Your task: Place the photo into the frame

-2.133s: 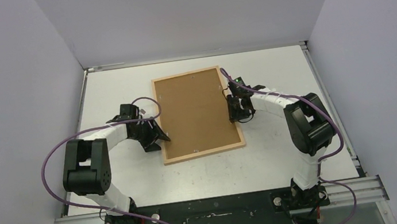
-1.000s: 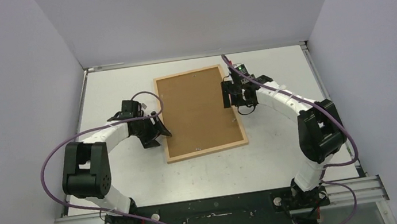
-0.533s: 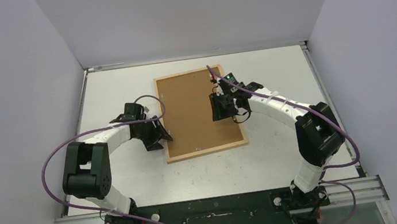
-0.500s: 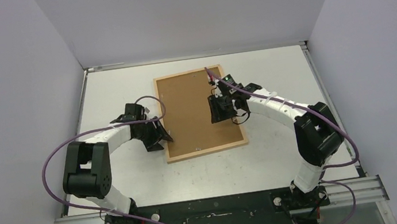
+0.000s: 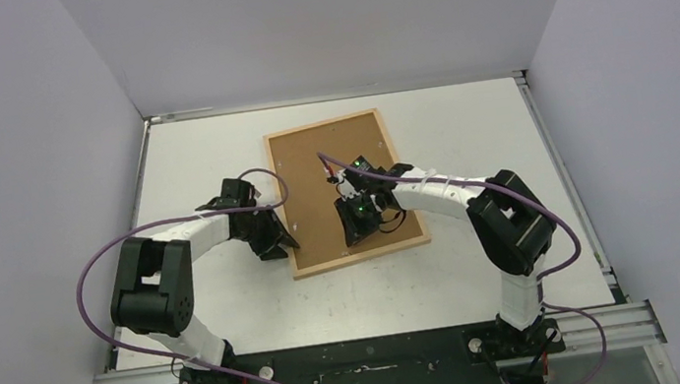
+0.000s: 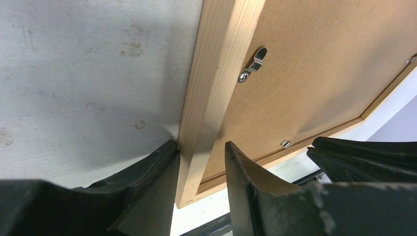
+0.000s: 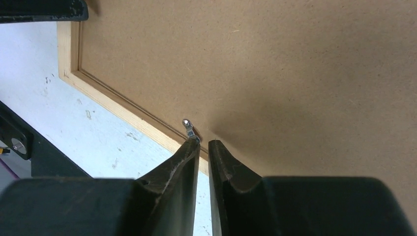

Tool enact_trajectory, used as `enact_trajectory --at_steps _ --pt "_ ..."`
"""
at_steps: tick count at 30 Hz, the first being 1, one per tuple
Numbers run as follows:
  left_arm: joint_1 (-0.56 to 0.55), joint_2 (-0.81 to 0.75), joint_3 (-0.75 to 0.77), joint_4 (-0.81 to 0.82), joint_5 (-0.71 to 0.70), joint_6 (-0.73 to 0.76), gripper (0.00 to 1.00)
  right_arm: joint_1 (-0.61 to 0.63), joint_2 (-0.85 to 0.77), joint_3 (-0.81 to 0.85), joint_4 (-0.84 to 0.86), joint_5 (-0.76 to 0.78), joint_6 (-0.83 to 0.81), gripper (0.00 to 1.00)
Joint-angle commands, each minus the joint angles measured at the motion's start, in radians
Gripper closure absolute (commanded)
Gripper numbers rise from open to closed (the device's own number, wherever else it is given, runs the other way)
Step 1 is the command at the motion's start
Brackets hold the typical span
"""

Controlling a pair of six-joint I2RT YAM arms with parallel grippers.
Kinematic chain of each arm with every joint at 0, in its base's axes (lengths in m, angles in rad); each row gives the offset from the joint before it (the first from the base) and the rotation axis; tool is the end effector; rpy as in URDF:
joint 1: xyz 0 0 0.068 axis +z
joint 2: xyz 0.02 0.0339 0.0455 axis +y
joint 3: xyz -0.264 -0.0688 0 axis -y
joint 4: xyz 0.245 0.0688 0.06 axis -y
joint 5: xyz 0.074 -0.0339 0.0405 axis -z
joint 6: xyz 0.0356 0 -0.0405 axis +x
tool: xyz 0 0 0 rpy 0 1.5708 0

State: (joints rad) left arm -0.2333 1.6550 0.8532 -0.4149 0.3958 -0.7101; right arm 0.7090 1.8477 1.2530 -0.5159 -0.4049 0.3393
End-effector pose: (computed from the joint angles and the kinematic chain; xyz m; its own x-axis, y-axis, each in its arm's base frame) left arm 0.2816 -0.0810 0.1420 -0.9158 -0.4006 -0.0272 -0.3345 0.7986 -0.5003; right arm 0.2764 0.2555 0.1843 -0.8846 -0.3558 -0.3013 -0.4632 0.7446 0.4806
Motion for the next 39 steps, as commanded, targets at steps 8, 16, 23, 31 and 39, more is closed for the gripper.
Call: enact_trajectory --at_steps 8,16,23,31,39 --pt "-0.009 0.025 -0.046 -0.018 -0.099 -0.058 0.63 0.009 0.004 -0.027 0.011 -0.038 -0.043 0.68" --pt "-0.009 0.031 -0.066 0.0 -0.1 -0.084 0.7 0.012 0.034 -0.037 0.069 -0.09 -0.013 0.7" --pt "-0.009 0.032 -0.079 0.013 -0.097 -0.089 0.73 0.012 0.053 -0.045 0.102 -0.125 0.006 0.71" --pt "-0.01 0.035 -0.076 0.017 -0.094 -0.089 0.73 0.012 0.054 -0.046 0.068 -0.151 -0.019 0.71" --pt "-0.009 0.041 -0.075 0.022 -0.09 -0.089 0.73 0.012 0.067 -0.037 0.077 -0.183 0.0 0.71"
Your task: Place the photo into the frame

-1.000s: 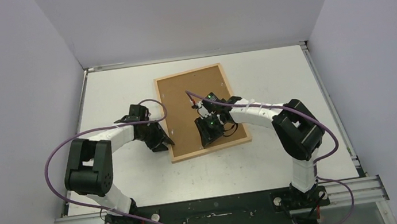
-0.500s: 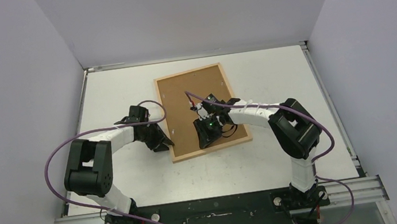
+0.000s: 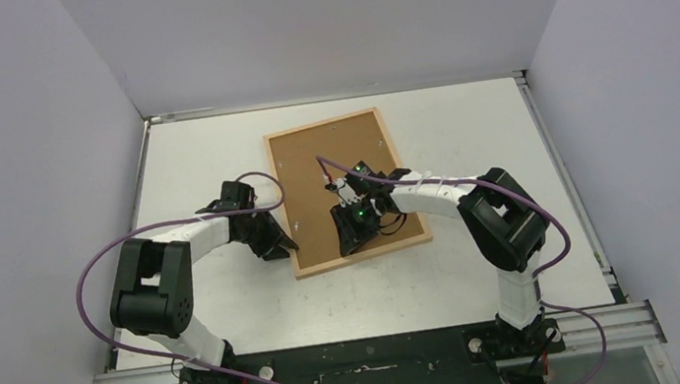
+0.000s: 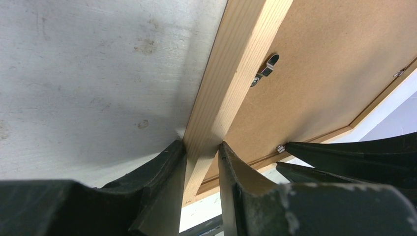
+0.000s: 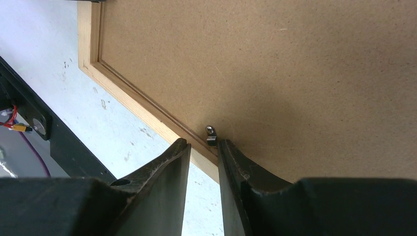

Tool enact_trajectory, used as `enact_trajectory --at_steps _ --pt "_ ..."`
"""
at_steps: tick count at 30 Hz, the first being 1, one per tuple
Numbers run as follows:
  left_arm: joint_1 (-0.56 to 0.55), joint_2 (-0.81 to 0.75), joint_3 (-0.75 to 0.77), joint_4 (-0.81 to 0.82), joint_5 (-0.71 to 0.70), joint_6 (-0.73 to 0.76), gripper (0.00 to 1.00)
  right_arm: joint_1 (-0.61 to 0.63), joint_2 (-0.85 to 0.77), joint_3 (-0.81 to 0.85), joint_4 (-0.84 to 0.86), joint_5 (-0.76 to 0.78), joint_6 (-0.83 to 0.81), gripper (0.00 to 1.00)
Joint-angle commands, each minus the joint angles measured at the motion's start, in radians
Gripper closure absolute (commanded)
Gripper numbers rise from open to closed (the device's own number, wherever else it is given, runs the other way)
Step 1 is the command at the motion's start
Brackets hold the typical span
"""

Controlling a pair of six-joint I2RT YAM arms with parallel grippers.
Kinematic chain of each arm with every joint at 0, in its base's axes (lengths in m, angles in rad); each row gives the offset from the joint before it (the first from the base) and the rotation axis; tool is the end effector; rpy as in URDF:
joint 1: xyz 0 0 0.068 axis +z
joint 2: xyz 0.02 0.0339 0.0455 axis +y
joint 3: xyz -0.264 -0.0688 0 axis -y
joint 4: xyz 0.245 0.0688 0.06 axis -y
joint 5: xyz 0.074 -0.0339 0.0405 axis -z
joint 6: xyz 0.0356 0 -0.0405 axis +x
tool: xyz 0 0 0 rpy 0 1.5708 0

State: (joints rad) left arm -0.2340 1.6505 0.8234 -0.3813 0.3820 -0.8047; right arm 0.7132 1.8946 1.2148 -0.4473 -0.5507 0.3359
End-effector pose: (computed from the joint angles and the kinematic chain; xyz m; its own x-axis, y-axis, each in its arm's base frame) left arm 0.2780 -0.0799 0.1369 -0.8783 -0.4781 0.0054 -0.4172 0.7608 -0.4971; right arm 0.2730 0.2608 0.1622 -0.8846 -0.3939 -0.2495 -0.4616 0.6645 0.5877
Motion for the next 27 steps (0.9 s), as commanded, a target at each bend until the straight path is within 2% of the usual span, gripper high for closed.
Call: enact_trajectory --at_steps 1,11,15,27 --pt "-0.009 0.047 -0.045 -0.01 -0.075 0.005 0.74 0.008 0.019 0.004 0.005 -0.036 0.006 0.71" --pt "-0.009 0.063 -0.041 0.012 -0.059 -0.007 0.74 0.008 0.035 0.022 -0.013 -0.125 0.002 0.71" --pt "-0.009 0.065 -0.038 0.014 -0.055 -0.009 0.75 0.008 0.034 0.024 -0.014 -0.114 0.001 0.71" --pt "-0.009 0.04 -0.05 0.013 -0.06 -0.006 0.75 -0.026 -0.123 -0.045 0.162 0.112 0.118 0.67"
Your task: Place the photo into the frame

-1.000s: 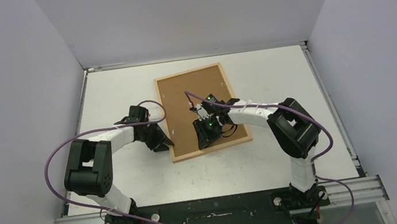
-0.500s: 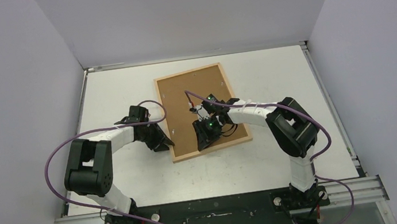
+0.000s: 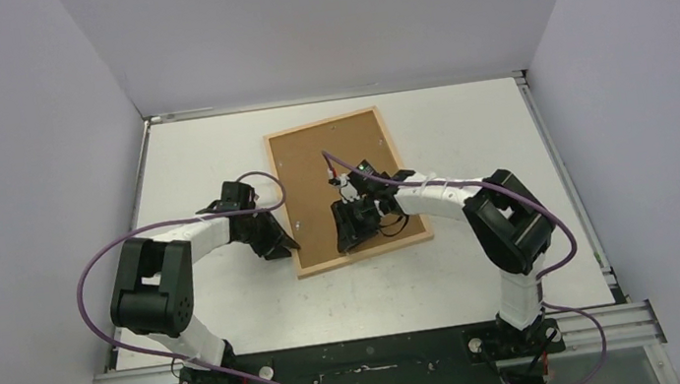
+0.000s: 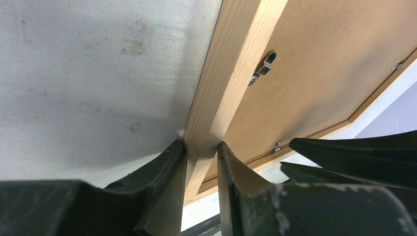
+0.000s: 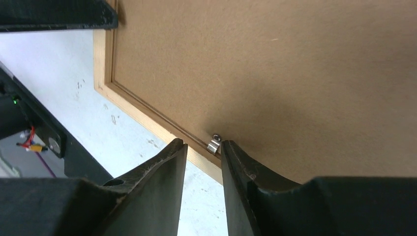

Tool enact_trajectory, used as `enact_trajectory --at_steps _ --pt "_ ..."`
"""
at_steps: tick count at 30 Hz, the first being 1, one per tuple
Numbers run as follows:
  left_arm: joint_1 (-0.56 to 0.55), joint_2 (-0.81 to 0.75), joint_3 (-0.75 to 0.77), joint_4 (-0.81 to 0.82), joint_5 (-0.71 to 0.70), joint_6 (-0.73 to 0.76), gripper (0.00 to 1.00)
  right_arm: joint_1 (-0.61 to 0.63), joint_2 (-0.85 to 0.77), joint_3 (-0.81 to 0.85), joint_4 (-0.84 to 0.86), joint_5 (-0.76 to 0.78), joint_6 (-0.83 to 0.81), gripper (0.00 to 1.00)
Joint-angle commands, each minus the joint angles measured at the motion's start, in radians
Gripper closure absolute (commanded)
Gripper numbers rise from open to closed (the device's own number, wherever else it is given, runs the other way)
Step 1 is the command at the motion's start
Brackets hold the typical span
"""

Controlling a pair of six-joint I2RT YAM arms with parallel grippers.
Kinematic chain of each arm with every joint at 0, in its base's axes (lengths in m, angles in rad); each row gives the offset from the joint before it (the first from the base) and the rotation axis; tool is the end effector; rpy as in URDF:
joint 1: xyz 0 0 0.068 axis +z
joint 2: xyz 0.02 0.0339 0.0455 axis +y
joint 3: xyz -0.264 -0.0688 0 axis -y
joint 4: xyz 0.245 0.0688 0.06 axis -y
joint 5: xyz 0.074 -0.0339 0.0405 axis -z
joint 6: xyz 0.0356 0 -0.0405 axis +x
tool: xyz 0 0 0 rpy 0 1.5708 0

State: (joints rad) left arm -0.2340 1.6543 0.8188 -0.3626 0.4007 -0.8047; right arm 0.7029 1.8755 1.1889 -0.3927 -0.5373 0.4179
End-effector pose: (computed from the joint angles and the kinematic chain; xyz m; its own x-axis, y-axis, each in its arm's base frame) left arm 0.2786 -0.0807 0.1357 -0.8816 -0.4720 0.0093 -0.4090 0.7538 -0.5143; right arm 0.2752 0.2570 0.1642 -0.9149 -0.3182 -0.2482 -0.4030 0.6876 0.6039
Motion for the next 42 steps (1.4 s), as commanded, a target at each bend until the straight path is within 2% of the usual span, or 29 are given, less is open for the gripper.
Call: enact_trajectory --at_steps 1,11,14,20,24,29,37,42 --pt "-0.008 0.033 -0.046 -0.002 -0.079 -0.008 0.75 -0.019 -0.111 -0.021 0.107 0.106 0.033 0.66" --pt "-0.006 0.018 -0.047 0.019 -0.059 -0.015 0.73 -0.02 -0.091 -0.016 0.071 0.12 0.017 0.64" --pt "0.004 -0.015 -0.036 0.023 -0.053 -0.002 0.68 -0.02 -0.09 0.005 0.078 0.137 0.024 0.64" --pt "0.046 -0.112 0.04 0.015 -0.046 0.094 0.45 -0.021 -0.065 0.062 0.094 0.155 0.046 0.64" --pt "0.111 -0.108 0.086 0.007 -0.035 0.112 0.42 -0.022 -0.037 0.088 0.121 0.17 0.074 0.64" --pt "0.176 -0.026 0.145 0.103 0.041 0.096 0.42 -0.023 0.046 0.149 0.186 0.155 0.166 0.63" --pt "0.178 0.191 0.328 0.103 0.131 0.143 0.51 -0.003 0.2 0.281 0.231 0.051 0.22 0.63" --pt "0.179 0.271 0.382 0.101 0.16 0.15 0.56 0.031 0.251 0.329 0.225 0.033 0.217 0.67"
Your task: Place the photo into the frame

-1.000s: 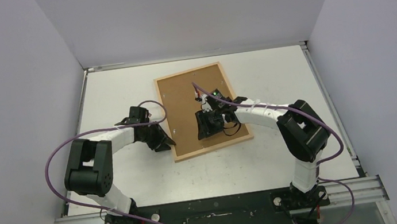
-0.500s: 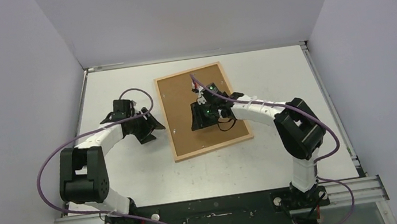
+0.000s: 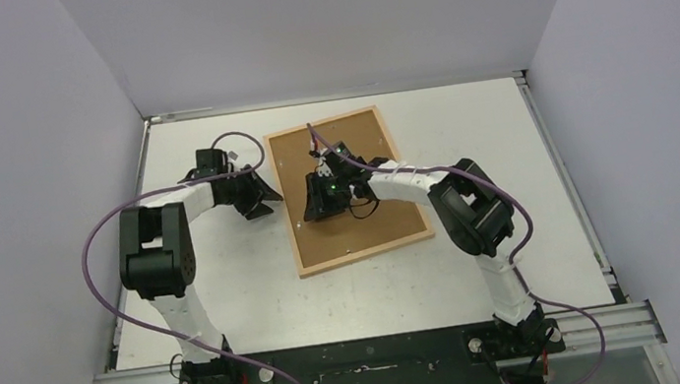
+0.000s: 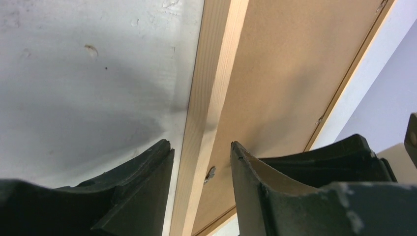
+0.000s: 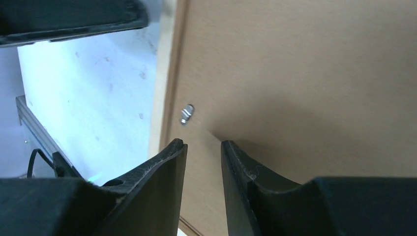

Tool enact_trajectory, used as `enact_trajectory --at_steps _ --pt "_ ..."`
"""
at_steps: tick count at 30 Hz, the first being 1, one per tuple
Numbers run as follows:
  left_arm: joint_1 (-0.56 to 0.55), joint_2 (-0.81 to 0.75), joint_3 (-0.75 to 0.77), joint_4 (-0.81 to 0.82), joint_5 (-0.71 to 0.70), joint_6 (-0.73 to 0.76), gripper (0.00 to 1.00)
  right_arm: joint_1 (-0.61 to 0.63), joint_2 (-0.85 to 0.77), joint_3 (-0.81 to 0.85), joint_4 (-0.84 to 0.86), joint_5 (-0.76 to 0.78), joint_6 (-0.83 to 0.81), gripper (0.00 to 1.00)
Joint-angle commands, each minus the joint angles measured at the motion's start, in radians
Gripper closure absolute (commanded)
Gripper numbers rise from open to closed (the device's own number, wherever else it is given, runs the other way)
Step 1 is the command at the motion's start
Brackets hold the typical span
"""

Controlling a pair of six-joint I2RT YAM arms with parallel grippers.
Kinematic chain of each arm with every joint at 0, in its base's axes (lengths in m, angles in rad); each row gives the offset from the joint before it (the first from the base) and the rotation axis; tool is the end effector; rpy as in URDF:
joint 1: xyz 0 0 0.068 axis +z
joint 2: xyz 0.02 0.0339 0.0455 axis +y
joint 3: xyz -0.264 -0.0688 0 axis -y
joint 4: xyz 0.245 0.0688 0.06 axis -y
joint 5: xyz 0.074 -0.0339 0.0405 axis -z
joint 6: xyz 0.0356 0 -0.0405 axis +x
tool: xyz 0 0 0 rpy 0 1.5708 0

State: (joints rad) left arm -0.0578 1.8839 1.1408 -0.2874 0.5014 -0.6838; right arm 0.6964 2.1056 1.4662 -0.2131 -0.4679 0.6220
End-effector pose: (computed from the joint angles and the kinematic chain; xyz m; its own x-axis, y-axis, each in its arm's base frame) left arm 0.3748 -0.0388 0.1529 -0.8516 -0.5056 -0.1383 -0.3102 0.6989 -0.6445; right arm 0.3400 0.3052 0.1629 -0.9357 -0.1045 -0.3370 -0.3138 0.6831 0.6594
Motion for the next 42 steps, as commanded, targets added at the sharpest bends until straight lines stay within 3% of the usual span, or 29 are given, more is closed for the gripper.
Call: enact_trajectory --at_steps 1,5,11,28,42 --pt "0.003 0.055 0.068 0.028 0.075 0.029 0.58 0.041 0.028 0.057 0.046 -0.037 0.015 0.67" --pt "0.003 0.097 0.094 0.013 0.099 0.03 0.66 0.047 0.055 0.079 0.046 -0.036 0.025 0.68" --pt "0.008 0.099 0.074 0.01 0.101 0.03 0.7 0.052 0.081 0.089 0.064 -0.017 0.036 0.68" --pt "0.009 0.115 0.05 0.019 0.117 0.017 0.72 0.054 0.116 0.083 0.112 0.0 0.037 0.69" --pt "0.009 0.119 0.039 0.027 0.13 0.001 0.73 0.055 0.161 0.079 0.202 -0.147 0.039 0.71"
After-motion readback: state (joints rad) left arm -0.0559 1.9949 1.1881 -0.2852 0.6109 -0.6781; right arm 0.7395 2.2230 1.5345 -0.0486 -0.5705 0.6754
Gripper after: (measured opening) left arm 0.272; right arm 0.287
